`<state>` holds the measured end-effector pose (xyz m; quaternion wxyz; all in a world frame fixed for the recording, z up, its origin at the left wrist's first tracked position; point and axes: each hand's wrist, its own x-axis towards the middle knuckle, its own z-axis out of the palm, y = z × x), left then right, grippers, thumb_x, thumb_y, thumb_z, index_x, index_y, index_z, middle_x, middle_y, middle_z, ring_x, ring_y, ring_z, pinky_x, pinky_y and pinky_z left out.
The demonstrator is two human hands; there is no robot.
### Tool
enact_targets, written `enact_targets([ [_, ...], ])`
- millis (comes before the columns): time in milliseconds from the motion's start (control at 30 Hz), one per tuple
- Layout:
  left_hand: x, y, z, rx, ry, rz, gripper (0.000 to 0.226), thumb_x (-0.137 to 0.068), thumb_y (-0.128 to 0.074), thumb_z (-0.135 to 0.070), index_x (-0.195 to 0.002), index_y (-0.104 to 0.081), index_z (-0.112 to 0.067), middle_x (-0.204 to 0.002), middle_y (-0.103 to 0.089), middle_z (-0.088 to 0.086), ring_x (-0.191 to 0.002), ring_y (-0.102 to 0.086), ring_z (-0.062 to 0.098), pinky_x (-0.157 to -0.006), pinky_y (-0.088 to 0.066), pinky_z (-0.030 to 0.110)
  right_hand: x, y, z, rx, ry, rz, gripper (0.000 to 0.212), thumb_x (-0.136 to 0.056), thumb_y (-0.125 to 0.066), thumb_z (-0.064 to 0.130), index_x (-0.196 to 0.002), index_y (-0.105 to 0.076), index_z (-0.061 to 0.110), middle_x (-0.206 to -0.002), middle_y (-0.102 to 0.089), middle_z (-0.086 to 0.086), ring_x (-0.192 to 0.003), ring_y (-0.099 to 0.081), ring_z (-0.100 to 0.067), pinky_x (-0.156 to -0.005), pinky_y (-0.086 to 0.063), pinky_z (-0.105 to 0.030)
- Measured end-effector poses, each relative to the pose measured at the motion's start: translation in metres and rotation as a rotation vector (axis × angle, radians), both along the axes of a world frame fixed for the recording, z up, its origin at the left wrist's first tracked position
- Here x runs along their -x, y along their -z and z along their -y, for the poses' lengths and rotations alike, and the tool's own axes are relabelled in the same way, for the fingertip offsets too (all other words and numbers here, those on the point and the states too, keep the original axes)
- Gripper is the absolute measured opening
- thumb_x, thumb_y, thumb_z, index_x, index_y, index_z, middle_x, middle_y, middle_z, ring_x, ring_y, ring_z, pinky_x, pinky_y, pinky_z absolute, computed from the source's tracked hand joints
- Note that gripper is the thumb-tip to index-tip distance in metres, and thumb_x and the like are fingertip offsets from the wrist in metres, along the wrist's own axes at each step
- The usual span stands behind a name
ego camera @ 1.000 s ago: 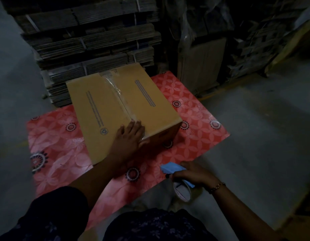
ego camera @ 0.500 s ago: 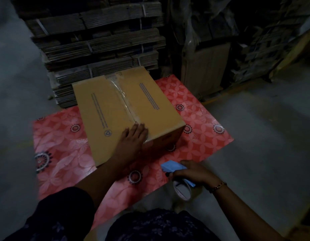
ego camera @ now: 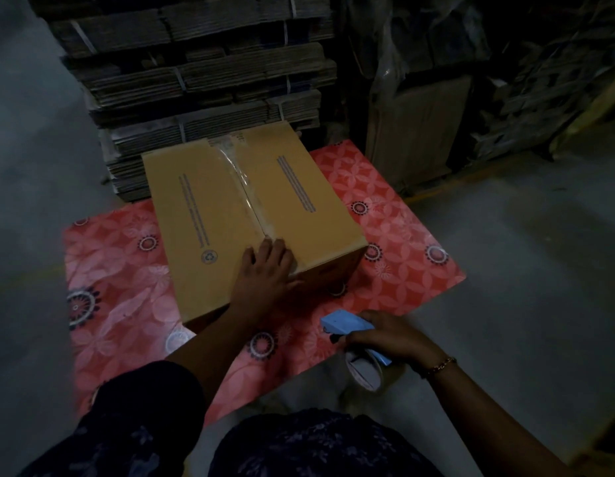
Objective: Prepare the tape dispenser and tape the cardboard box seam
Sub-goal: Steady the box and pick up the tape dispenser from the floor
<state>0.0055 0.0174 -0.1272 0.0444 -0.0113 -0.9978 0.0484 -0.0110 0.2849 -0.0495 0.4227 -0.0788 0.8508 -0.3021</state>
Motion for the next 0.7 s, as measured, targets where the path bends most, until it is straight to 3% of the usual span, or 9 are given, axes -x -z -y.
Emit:
enact_targets([
  [100,-0.001,-0.007,-0.002,0.001,0.001,0.002,0.059,-0.089,-0.058,-0.055,-0.124,-0.052,-0.007,-0.140,-0.054,0.018,-0.130,-0.049,0.040,-0.098,-0.043,0.057,0.011,-0.010,0.000,0.014,-0.031,-0.010,0.042,-0.073,-0.079,0.048,-0.108,-0.074,0.025,-0.103,-0.078,0.000,-0.091,-0.073,-0.018,-0.083,-0.057,-0.039],
  [200,-0.003,-0.012,-0.004,0.012,0.003,0.018,0.060,-0.085,-0.064,-0.049,-0.126,-0.050,-0.008,-0.142,-0.052,0.018,-0.130,-0.049,0.040,-0.099,-0.042,0.057,0.026,-0.017,-0.001,0.059,-0.076,-0.016,0.045,-0.070,-0.078,0.050,-0.107,-0.076,0.023,-0.103,-0.079,-0.003,-0.094,-0.074,-0.021,-0.086,-0.057,-0.043],
  [300,-0.003,-0.017,-0.005,0.045,0.010,0.058,0.064,-0.083,-0.058,-0.048,-0.129,-0.050,-0.006,-0.143,-0.053,0.021,-0.129,-0.051,0.041,-0.097,-0.045,0.057,0.041,-0.025,-0.003,0.104,-0.117,-0.004,0.052,-0.064,-0.077,0.054,-0.106,-0.076,0.023,-0.101,-0.080,-0.005,-0.095,-0.075,-0.025,-0.091,-0.055,-0.049],
  [400,-0.003,-0.023,-0.006,0.044,0.037,0.016,0.061,-0.086,-0.039,-0.047,-0.128,-0.052,-0.004,-0.139,-0.057,0.023,-0.125,-0.056,0.042,-0.093,-0.049,0.054,0.058,-0.034,-0.009,0.133,-0.153,0.043,0.052,-0.065,-0.080,0.049,-0.107,-0.075,0.019,-0.097,-0.081,-0.009,-0.095,-0.076,-0.031,-0.096,-0.054,-0.056],
  [467,-0.003,-0.024,0.001,0.037,0.060,0.047,0.061,-0.087,-0.036,-0.046,-0.133,-0.046,-0.006,-0.141,-0.056,0.023,-0.127,-0.055,0.042,-0.094,-0.049,0.052,0.071,-0.039,-0.014,0.148,-0.193,0.052,0.052,-0.066,-0.081,0.048,-0.107,-0.075,0.018,-0.097,-0.080,-0.011,-0.096,-0.075,-0.034,-0.097,-0.053,-0.060],
  [533,-0.002,-0.034,0.010,-0.039,0.032,0.176,0.086,-0.086,-0.033,-0.069,-0.148,-0.031,-0.009,-0.155,-0.041,0.022,-0.140,-0.043,0.041,-0.105,-0.041,0.052,0.083,-0.052,-0.017,0.157,-0.237,0.022,0.053,-0.065,-0.081,0.051,-0.108,-0.073,0.021,-0.101,-0.079,-0.007,-0.097,-0.074,-0.030,-0.097,-0.053,-0.060],
  [600,-0.006,-0.057,0.003,-0.212,-0.073,0.292,0.131,-0.059,-0.027,-0.100,-0.159,-0.008,-0.018,-0.168,-0.010,0.015,-0.153,-0.015,0.034,-0.117,-0.019,0.053,0.094,-0.067,-0.020,0.169,-0.302,0.000,0.055,-0.070,-0.083,0.047,-0.116,-0.065,0.022,-0.110,-0.071,0.002,-0.101,-0.070,-0.020,-0.099,-0.054,-0.048],
  [633,-0.008,-0.073,-0.010,-0.334,-0.123,0.324,0.139,-0.050,-0.034,-0.102,-0.159,0.000,-0.022,-0.169,-0.001,0.008,-0.154,-0.006,0.029,-0.120,-0.011,0.053,0.100,-0.075,-0.021,0.184,-0.335,0.007,0.051,-0.076,-0.083,0.040,-0.119,-0.060,0.025,-0.112,-0.065,0.008,-0.099,-0.066,-0.011,-0.096,-0.054,-0.035],
  [700,-0.007,-0.107,-0.051,-0.563,-0.113,0.306,0.134,-0.055,-0.058,-0.092,-0.159,-0.001,-0.030,-0.170,-0.004,-0.001,-0.154,-0.005,0.020,-0.121,-0.008,0.050,0.106,-0.094,-0.021,0.243,-0.440,0.064,0.036,-0.085,-0.078,0.020,-0.111,-0.057,0.035,-0.106,-0.061,0.016,-0.088,-0.063,0.005,-0.080,-0.049,-0.009],
])
